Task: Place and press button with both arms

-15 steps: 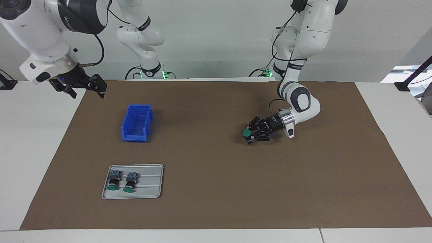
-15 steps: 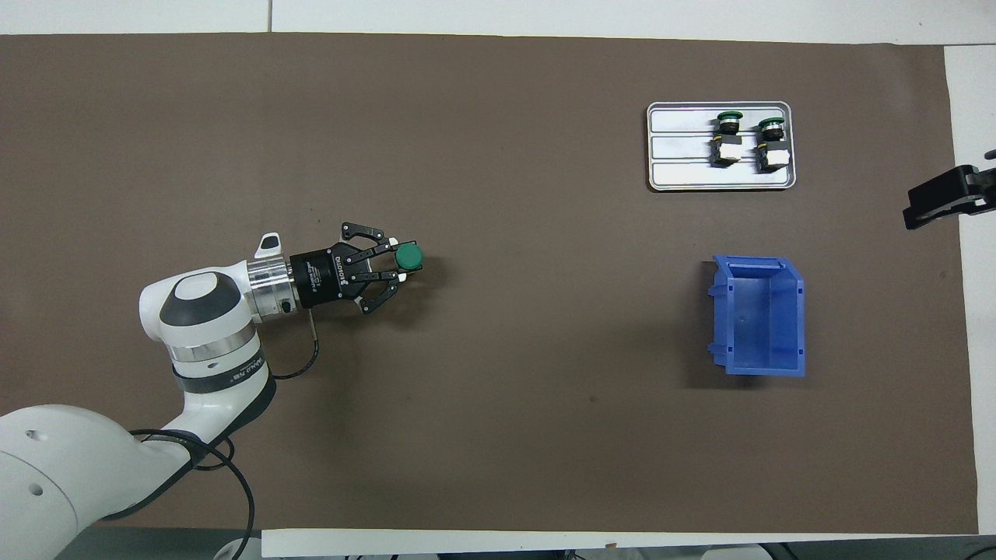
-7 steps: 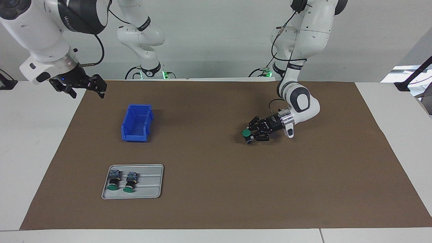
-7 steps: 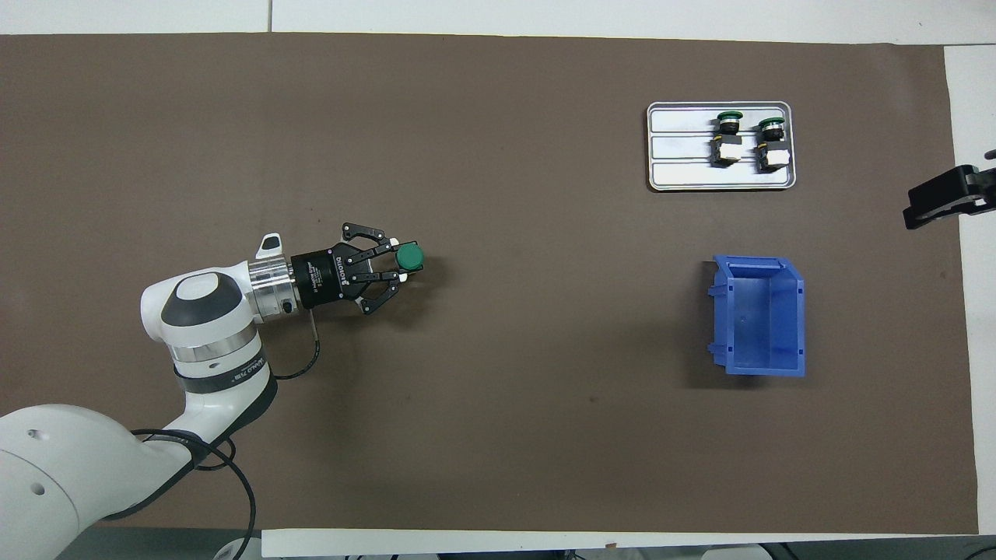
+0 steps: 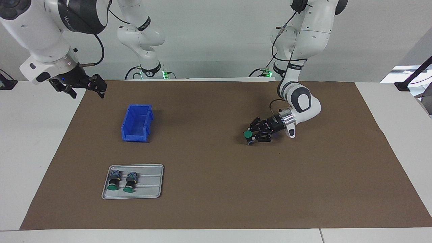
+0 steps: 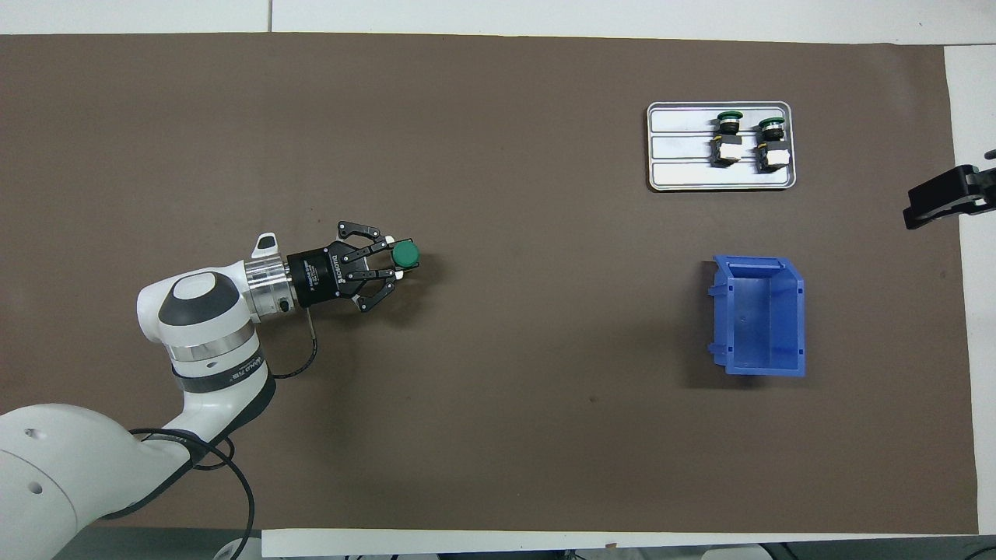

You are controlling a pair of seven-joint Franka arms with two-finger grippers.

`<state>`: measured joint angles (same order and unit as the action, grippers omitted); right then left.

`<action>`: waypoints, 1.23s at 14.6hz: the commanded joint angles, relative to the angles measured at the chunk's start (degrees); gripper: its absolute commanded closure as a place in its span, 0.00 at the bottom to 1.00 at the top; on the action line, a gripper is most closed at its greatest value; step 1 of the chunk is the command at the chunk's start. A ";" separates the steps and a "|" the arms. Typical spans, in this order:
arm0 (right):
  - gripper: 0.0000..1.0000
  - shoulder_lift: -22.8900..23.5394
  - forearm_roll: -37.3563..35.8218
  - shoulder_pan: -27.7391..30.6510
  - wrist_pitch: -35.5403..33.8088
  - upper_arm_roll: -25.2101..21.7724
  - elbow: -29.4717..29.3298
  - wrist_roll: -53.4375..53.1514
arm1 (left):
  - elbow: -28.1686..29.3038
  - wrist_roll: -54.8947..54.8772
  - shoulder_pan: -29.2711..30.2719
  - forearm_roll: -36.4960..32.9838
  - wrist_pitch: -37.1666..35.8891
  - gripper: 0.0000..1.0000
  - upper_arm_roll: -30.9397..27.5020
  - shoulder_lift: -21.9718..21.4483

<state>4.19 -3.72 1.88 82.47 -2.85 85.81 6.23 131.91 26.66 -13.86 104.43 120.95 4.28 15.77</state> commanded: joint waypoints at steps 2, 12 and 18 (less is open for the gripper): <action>0.00 -1.20 0.99 0.49 -0.11 0.30 1.38 0.63 | 0.28 -0.56 0.24 1.22 0.52 0.00 0.02 -0.22; 0.00 -1.20 0.90 0.58 -0.11 0.30 1.38 0.63 | 0.45 2.42 0.33 0.43 0.69 0.00 -0.07 -4.25; 0.00 -1.20 0.99 0.49 -0.11 0.30 1.38 0.63 | -0.34 9.86 0.42 -12.35 5.35 0.00 -0.41 -10.84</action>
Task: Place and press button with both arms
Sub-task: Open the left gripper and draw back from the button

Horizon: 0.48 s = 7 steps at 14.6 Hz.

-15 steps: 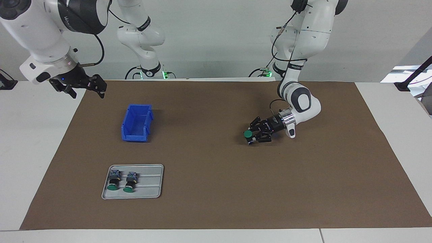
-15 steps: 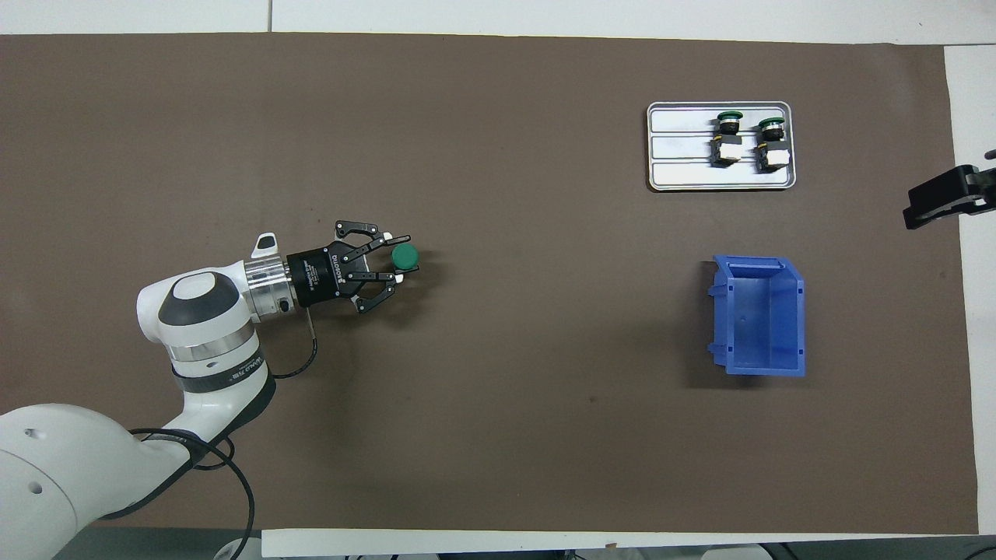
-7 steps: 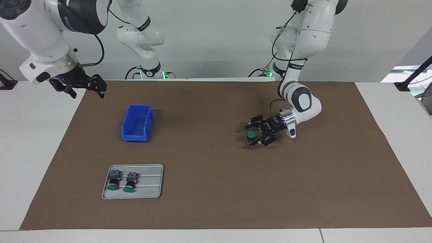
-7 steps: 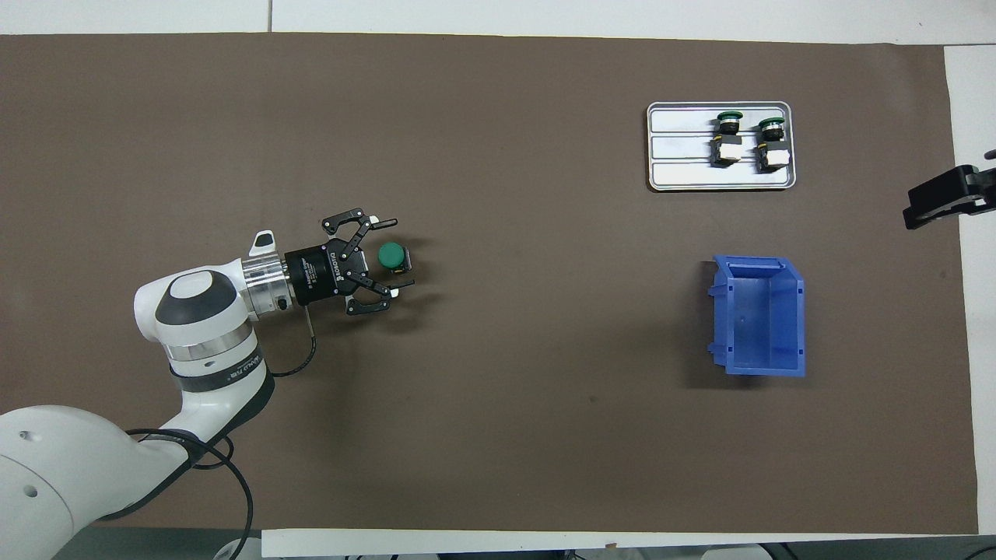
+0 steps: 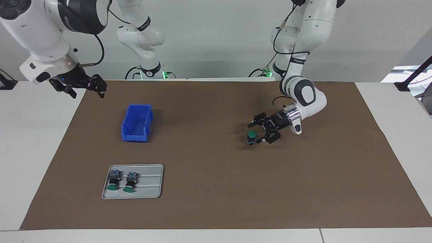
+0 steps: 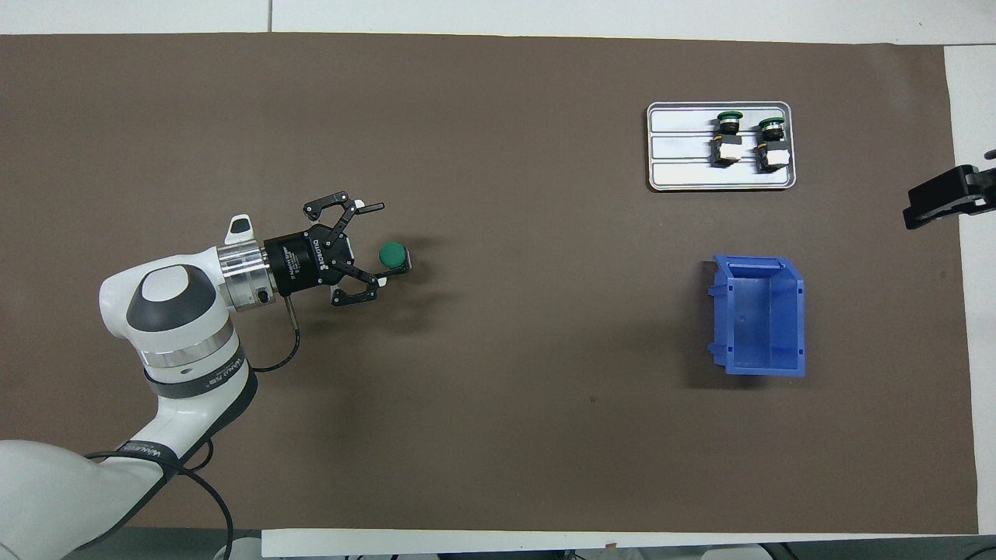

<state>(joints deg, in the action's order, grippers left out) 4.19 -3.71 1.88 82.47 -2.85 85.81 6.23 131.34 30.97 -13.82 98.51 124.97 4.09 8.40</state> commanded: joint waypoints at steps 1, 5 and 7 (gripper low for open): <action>0.00 -1.21 0.90 0.58 -0.11 0.30 1.38 0.63 | -0.73 8.90 0.46 -11.45 1.41 0.00 -0.49 -4.18; 0.00 -1.21 0.90 0.49 -0.11 0.30 1.38 0.63 | -5.48 17.55 1.78 -28.79 0.71 0.00 -0.75 -5.23; 0.00 -1.21 0.90 0.58 -0.11 0.30 1.38 0.63 | -6.88 17.46 1.78 -34.50 -0.33 0.00 -0.75 -5.85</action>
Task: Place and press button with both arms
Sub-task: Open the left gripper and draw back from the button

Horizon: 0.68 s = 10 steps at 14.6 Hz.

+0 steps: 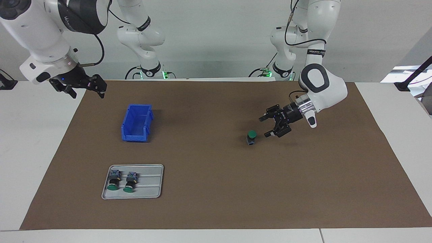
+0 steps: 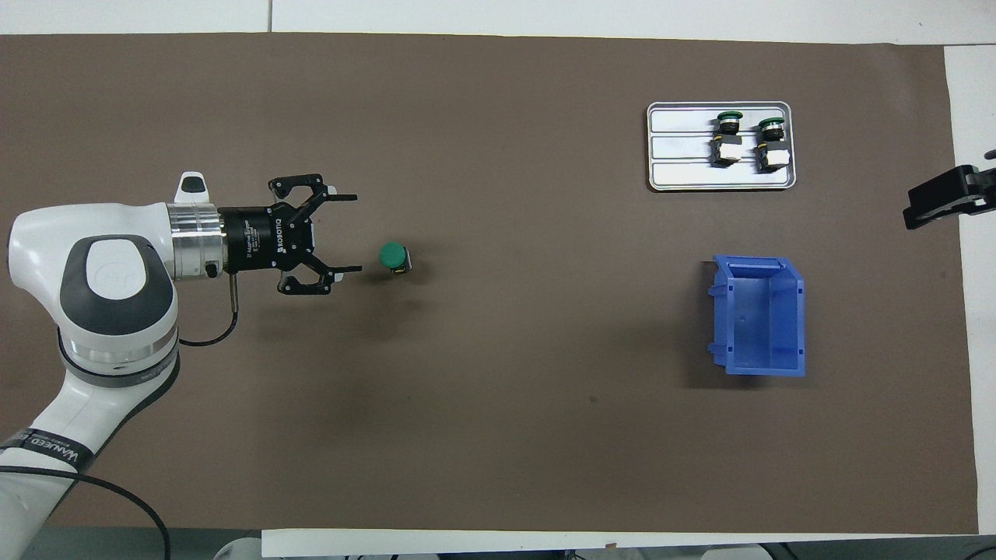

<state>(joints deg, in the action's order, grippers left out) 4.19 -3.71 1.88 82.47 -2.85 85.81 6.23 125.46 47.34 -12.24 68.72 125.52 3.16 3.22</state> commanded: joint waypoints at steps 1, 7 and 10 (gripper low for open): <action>0.00 -1.20 0.99 0.49 -0.11 0.30 1.38 0.63 | -3.01 1.26 0.29 -8.39 -4.46 0.00 0.09 -0.67; 0.00 -1.29 0.90 0.58 -0.11 0.30 1.38 0.63 | -12.24 6.01 0.29 -28.89 -12.13 0.00 0.09 0.56; 0.00 -1.20 0.90 0.49 -0.11 0.30 1.38 0.63 | -16.48 5.30 -2.07 -50.90 -12.76 0.00 1.32 0.12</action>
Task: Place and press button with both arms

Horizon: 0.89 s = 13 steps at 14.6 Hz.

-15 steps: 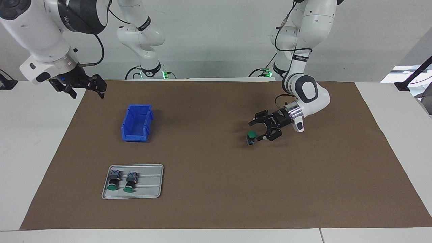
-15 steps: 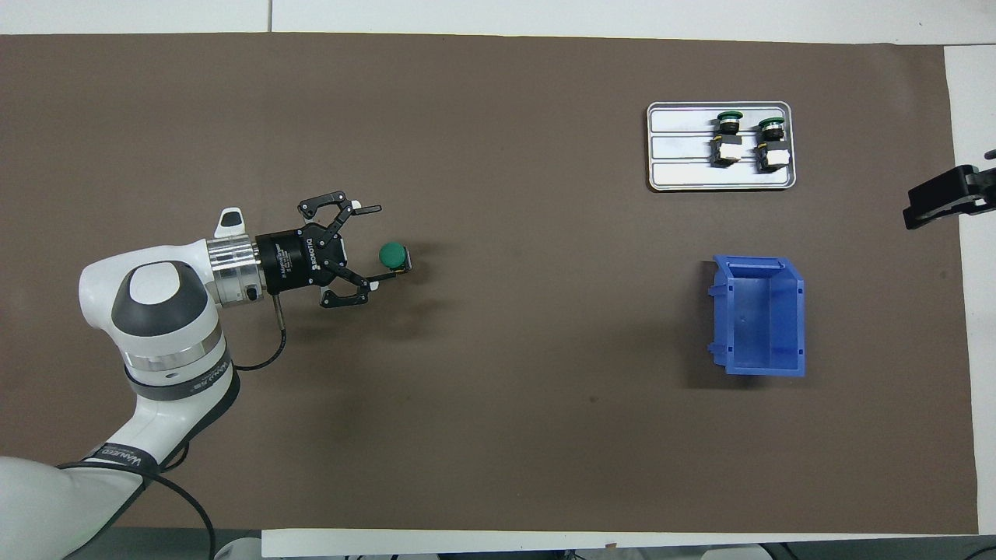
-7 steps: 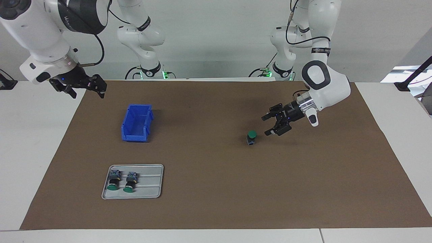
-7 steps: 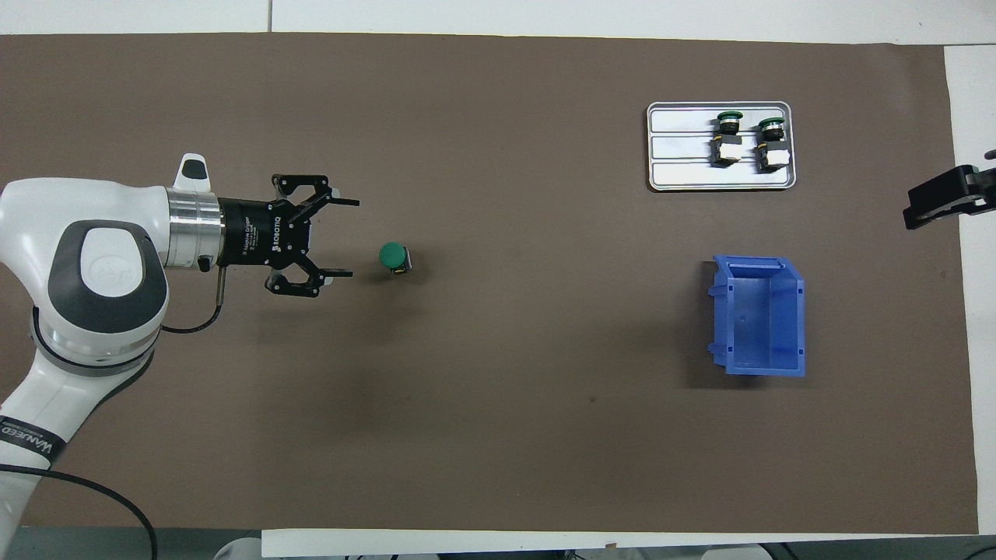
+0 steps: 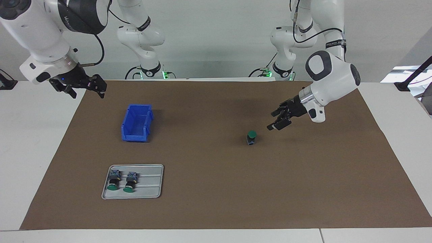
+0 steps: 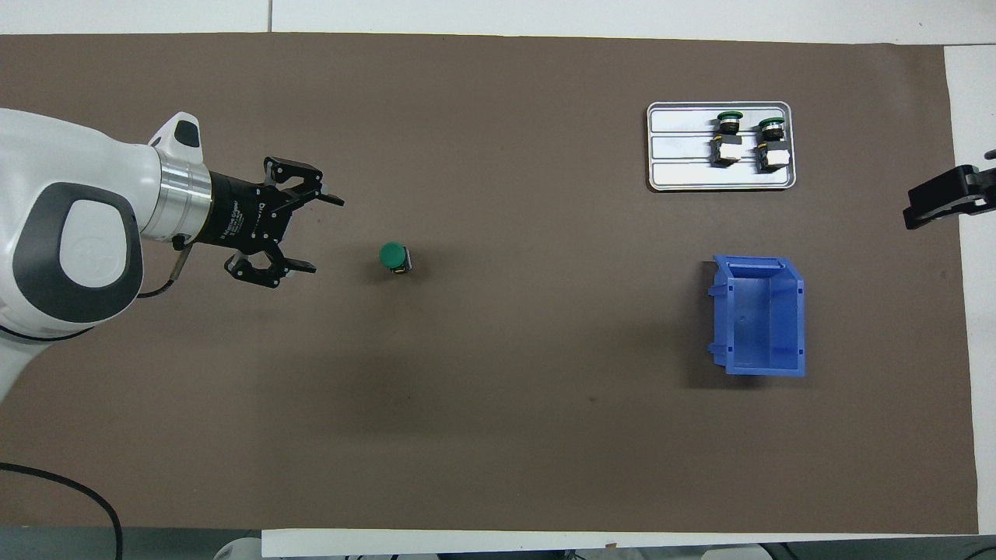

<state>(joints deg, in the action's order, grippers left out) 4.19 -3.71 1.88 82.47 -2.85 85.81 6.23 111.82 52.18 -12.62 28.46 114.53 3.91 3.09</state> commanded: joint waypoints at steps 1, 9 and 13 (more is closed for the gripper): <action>0.00 -1.20 0.90 0.58 -0.11 0.30 1.38 0.63 | -3.35 0.64 -3.19 -14.70 -1.76 0.00 0.49 0.16; 0.00 -1.20 0.90 0.58 -0.11 0.30 1.38 0.63 | -3.53 -4.09 -9.53 -24.41 -1.58 0.08 0.84 -0.72; 0.00 -1.20 0.90 0.58 -0.11 0.30 1.38 0.63 | -4.59 -4.28 -11.89 -23.54 -1.50 0.62 1.28 2.61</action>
<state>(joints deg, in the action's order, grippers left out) 4.19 -3.71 1.88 82.47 -2.85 85.81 6.23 108.31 48.87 -22.68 5.42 113.78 5.41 3.34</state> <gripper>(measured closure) 0.000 0.247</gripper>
